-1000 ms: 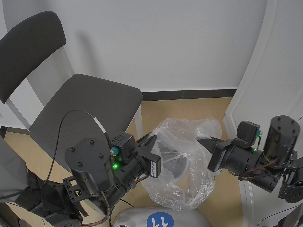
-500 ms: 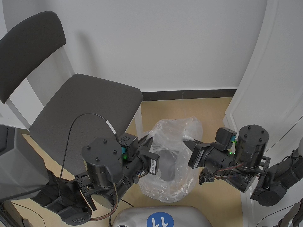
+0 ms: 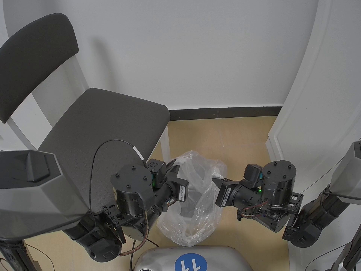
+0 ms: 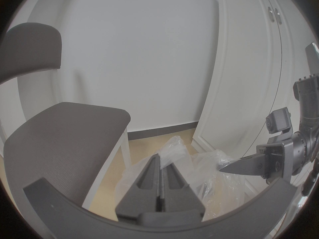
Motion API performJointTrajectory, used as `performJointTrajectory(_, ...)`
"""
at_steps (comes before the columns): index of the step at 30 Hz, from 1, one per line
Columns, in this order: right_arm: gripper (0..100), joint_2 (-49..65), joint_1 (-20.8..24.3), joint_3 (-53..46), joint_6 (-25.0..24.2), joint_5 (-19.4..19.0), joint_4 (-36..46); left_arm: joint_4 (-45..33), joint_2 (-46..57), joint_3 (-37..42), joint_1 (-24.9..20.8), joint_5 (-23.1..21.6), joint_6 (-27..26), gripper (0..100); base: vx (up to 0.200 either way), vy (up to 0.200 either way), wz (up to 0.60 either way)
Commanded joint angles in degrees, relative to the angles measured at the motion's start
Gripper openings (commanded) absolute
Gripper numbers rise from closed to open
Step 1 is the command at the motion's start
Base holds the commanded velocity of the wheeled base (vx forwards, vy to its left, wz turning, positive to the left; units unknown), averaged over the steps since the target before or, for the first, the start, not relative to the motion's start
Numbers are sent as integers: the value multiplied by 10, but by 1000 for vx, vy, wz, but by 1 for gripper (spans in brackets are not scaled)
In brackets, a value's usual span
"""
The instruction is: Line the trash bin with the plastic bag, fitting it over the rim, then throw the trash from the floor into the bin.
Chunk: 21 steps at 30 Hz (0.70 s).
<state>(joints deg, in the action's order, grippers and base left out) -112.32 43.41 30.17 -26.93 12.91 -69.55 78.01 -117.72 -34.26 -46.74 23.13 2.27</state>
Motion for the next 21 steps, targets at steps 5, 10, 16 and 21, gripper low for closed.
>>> performJointTrajectory(5,0,-38,-24,7,0,-2,-1,6,-44,-29,3,-1,8,0,0,0,0)
performJointTrajectory(10,0,-53,-51,24,-1,-2,-4,57,-67,-57,5,1,21,0,0,0,0)
performJointTrajectory(16,0,-70,-86,25,-1,-16,-70,96,-106,-95,9,2,24,0,0,0,0)
performJointTrajectory(21,0,-71,-101,24,4,-16,-91,96,-138,-129,11,3,52,0,0,0,0)
